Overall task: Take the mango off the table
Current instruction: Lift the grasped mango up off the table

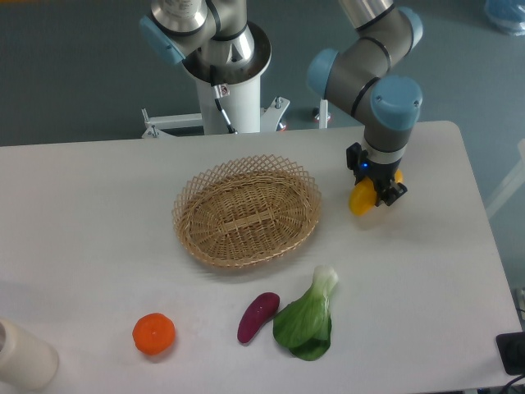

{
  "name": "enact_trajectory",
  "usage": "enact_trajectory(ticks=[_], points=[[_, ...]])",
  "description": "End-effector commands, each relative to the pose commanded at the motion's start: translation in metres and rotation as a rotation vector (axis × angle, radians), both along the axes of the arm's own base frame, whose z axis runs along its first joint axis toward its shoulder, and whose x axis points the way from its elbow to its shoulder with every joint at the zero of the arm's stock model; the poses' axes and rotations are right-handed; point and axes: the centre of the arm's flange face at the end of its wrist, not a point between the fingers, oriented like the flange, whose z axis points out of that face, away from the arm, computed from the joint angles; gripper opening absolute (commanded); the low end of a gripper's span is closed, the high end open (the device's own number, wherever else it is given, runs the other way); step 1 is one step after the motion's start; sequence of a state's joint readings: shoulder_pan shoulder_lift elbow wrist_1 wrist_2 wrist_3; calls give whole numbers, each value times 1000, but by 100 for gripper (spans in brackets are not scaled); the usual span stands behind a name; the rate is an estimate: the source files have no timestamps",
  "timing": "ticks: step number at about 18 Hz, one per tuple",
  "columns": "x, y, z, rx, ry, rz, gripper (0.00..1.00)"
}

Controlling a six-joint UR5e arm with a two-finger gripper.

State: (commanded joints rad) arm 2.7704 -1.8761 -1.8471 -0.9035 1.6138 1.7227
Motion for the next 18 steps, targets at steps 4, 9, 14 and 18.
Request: enact_trajectory(ticks=[4,9,14,18], points=[[-10,7,17,20,32,4,52],[-19,23,35,73,37,36,52],[-29,36,44,73,44,22,52],[-30,37,45,76,43,21,52]])
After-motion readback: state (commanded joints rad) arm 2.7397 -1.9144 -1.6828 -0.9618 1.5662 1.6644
